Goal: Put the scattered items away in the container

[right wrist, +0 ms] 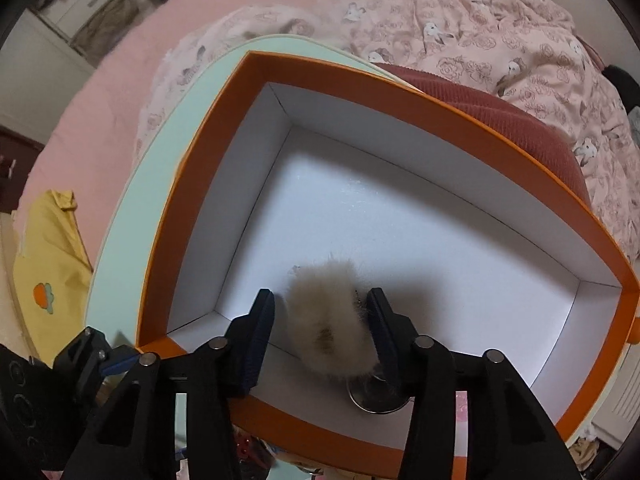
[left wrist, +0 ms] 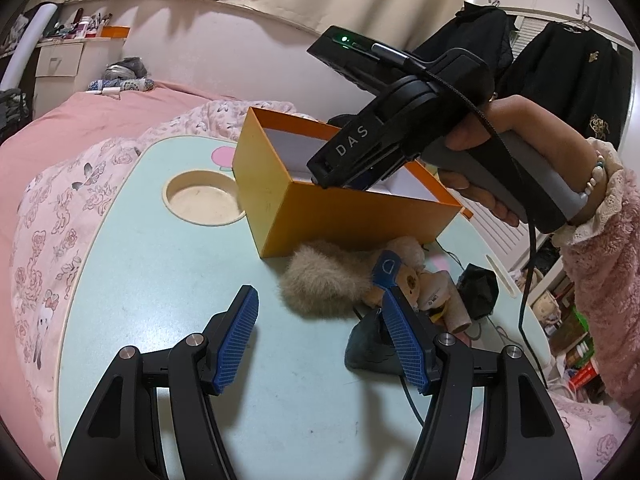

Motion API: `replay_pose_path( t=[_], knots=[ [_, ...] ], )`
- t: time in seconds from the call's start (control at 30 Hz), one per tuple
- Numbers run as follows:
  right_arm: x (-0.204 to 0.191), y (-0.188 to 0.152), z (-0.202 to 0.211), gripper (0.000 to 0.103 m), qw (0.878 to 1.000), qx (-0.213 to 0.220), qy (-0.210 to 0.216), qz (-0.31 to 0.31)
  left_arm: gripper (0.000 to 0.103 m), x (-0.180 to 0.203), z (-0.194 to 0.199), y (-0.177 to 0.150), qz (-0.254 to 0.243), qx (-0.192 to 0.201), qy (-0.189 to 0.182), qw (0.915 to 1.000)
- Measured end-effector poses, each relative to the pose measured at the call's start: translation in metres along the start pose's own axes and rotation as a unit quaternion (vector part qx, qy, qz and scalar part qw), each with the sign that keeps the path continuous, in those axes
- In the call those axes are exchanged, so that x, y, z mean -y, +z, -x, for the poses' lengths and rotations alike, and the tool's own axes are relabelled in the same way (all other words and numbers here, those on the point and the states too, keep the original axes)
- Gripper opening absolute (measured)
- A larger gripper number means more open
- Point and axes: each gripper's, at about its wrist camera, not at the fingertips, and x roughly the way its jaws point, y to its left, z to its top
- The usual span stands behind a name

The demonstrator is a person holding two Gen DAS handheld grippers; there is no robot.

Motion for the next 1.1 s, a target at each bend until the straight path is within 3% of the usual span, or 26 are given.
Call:
replay_pose_path(
  t=[0.03, 0.1, 0.2, 0.5, 0.63, 0.73, 0.8, 0.9, 1.0, 1.1],
  knots=[
    [0.001, -0.002, 0.0, 0.042, 1.0, 0.003, 0.003, -0.001, 0.065, 0.0, 0.0, 0.0, -0.001, 0.0, 0.0, 1.0],
    [0.005, -0.005, 0.001, 0.023, 1.0, 0.006, 0.021, -0.009, 0.065, 0.0, 0.0, 0.001, -0.001, 0.001, 0.0, 1.0],
    [0.01, -0.009, 0.006, 0.023, 1.0, 0.026, 0.003, -0.012, 0.065, 0.0, 0.0, 0.0, 0.001, 0.002, -0.003, 1.0],
    [0.039, -0.032, 0.048, 0.023, 0.989, 0.117, 0.074, -0.053, 0.065, -0.001, 0.001, 0.0, 0.002, 0.002, -0.002, 1.0],
    [0.043, -0.072, 0.083, 0.023, 0.977, 0.176, 0.108, -0.053, 0.065, -0.001, 0.0, 0.0, 0.004, 0.002, -0.001, 1.0],
    [0.052, -0.123, 0.104, 0.023, 0.964, 0.228, 0.124, -0.057, 0.065, -0.001, 0.001, 0.001, 0.005, 0.006, -0.001, 1.0],
    [0.063, -0.167, 0.105, 0.024, 0.958, 0.26, 0.097, -0.074, 0.065, -0.002, 0.002, 0.001, 0.007, 0.011, -0.001, 0.9999],
    [0.083, -0.212, 0.087, 0.024, 0.953, 0.273, 0.055, -0.121, 0.065, -0.001, 0.01, 0.004, 0.014, 0.037, 0.0, 0.9992],
    [0.099, -0.234, 0.071, 0.024, 0.944, 0.284, 0.049, -0.162, 0.065, 0.004, 0.016, 0.011, 0.015, 0.053, -0.013, 0.9984],
    [0.108, -0.232, 0.054, 0.024, 0.938, 0.289, 0.049, -0.184, 0.065, 0.021, 0.017, 0.027, -0.016, 0.056, -0.008, 0.9983]
  ],
)
